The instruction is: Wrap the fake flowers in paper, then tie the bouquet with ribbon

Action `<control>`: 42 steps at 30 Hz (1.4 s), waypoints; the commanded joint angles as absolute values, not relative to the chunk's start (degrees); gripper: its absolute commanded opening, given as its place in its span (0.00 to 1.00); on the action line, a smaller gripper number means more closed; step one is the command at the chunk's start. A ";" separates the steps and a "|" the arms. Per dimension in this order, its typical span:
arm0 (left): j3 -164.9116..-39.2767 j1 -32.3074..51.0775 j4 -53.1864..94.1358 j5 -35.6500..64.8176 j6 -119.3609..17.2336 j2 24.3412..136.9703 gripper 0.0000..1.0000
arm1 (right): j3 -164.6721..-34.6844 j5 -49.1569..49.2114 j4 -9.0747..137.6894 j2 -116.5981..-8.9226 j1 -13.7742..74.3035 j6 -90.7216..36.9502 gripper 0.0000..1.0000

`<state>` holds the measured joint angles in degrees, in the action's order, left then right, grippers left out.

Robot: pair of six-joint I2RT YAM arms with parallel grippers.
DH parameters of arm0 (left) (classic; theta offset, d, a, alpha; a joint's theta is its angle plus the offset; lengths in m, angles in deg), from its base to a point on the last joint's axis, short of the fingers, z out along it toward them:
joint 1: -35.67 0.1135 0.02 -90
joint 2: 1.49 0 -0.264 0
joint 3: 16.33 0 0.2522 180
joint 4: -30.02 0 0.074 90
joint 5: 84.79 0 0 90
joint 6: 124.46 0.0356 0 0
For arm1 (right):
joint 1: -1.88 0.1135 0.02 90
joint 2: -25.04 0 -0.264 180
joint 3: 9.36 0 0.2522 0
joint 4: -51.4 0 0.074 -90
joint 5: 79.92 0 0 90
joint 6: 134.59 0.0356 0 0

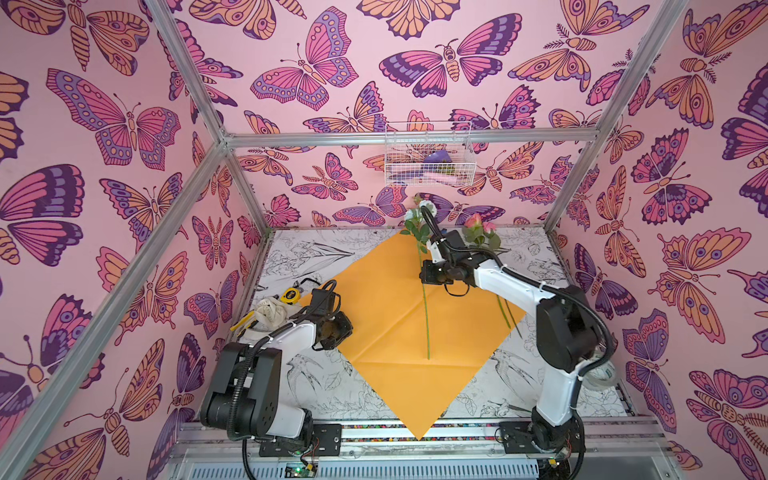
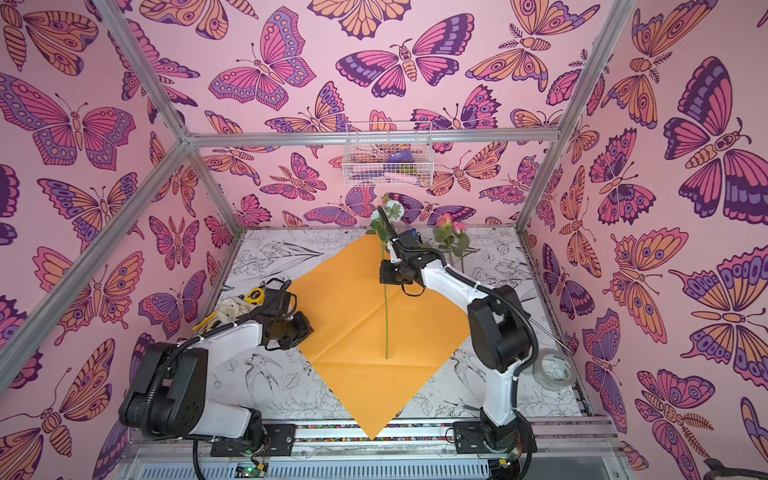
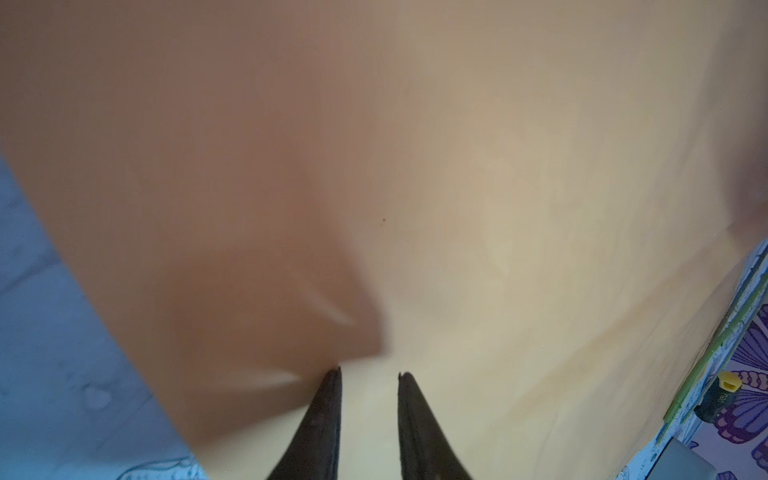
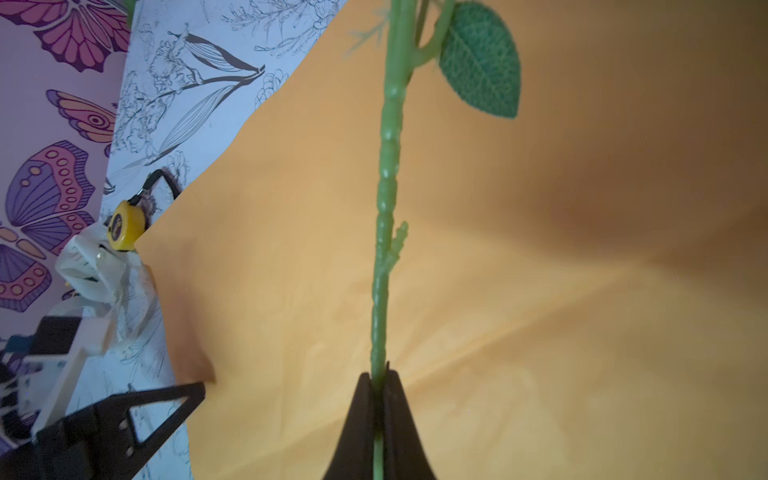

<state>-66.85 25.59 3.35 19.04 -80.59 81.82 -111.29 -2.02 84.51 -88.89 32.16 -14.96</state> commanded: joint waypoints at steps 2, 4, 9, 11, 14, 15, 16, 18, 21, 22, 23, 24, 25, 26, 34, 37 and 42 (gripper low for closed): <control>-66.05 25.90 3.09 19.85 -80.01 81.40 0.27 | -119.67 -5.18 84.03 -96.62 32.82 -12.96 0.00; -66.04 25.89 3.25 19.81 -79.98 81.32 0.27 | -123.91 -6.49 86.20 -100.42 32.91 -12.97 0.00; -65.97 25.89 3.59 19.96 -80.02 81.65 0.27 | -129.42 -7.44 89.33 -106.60 33.08 -13.12 0.00; -66.06 25.91 3.60 19.98 -79.99 81.69 0.27 | -129.84 -8.35 89.93 -107.56 33.17 -12.61 0.00; -66.04 25.92 3.71 19.98 -80.07 81.69 0.27 | -128.84 -8.42 90.23 -107.54 33.42 -12.28 0.07; -66.10 25.86 3.75 19.98 -80.17 81.75 0.27 | -128.41 -8.30 90.04 -107.47 33.42 -12.33 0.10; -66.10 25.89 3.82 20.04 -80.17 81.90 0.27 | -128.29 -8.14 90.15 -107.45 33.43 -12.40 0.13; -66.38 25.91 3.83 20.41 -80.22 82.04 0.27 | -128.66 -7.88 90.78 -107.66 33.43 -12.92 0.18; -66.35 25.87 3.84 20.68 -80.34 81.88 0.28 | -129.56 -7.38 91.65 -107.59 33.42 -13.84 0.25; -66.23 25.91 3.78 20.68 -80.40 81.69 0.28 | -130.01 -6.97 92.34 -107.44 33.43 -14.42 0.27; -66.13 25.87 3.79 20.63 -80.42 81.46 0.28 | -130.55 -6.28 93.21 -107.05 33.35 -15.13 0.29; -65.98 25.88 3.85 20.68 -80.51 81.21 0.29 | -130.70 -5.43 93.97 -106.39 33.18 -15.84 0.30; -65.95 25.90 3.84 20.68 -80.53 80.87 0.29 | -130.65 -4.67 94.57 -105.61 32.95 -16.47 0.31; -65.90 25.89 3.78 20.63 -80.59 80.62 0.30 | -130.62 -3.71 95.45 -104.63 32.67 -17.16 0.32; -65.68 25.87 3.31 21.03 -81.22 78.52 0.35 | -121.20 5.93 99.56 -92.60 28.38 -22.71 0.31; -65.38 25.91 2.68 21.12 -81.30 77.52 0.36 | -116.63 13.15 102.50 -88.01 25.98 -25.64 0.30; -65.03 25.94 1.34 21.38 -81.56 75.28 0.37 | -111.52 22.87 105.90 -83.56 20.42 -29.86 0.29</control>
<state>-65.99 25.59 2.98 20.70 -81.13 76.86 -113.97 14.07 100.86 -84.56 22.81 -25.41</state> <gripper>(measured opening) 0.371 0.287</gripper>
